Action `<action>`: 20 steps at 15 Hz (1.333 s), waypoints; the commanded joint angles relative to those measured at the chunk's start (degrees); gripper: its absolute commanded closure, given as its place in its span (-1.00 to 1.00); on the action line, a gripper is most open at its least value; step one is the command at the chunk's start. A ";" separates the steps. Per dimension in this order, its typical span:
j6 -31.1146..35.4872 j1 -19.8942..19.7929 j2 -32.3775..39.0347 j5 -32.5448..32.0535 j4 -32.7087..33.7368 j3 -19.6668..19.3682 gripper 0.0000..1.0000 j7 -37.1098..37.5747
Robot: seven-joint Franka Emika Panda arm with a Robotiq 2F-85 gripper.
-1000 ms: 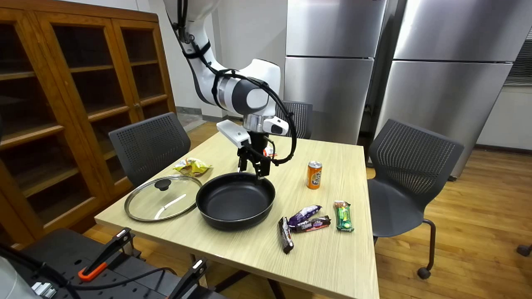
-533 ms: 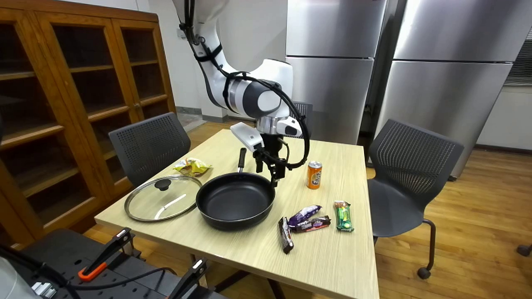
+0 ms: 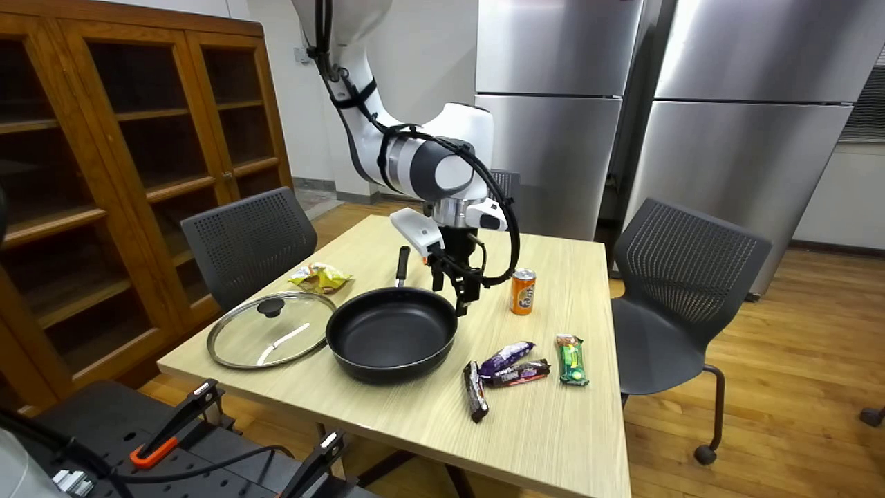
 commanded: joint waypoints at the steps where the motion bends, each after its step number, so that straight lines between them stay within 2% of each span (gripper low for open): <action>1: -0.09 -0.16 0.00 -0.20 0.08 0.14 -1.00 0.14; 9: 3.10 -0.64 0.87 -0.46 1.98 -1.29 -1.00 0.42; 20: -0.87 -4.09 10.17 -1.67 14.42 -2.37 -1.00 -1.32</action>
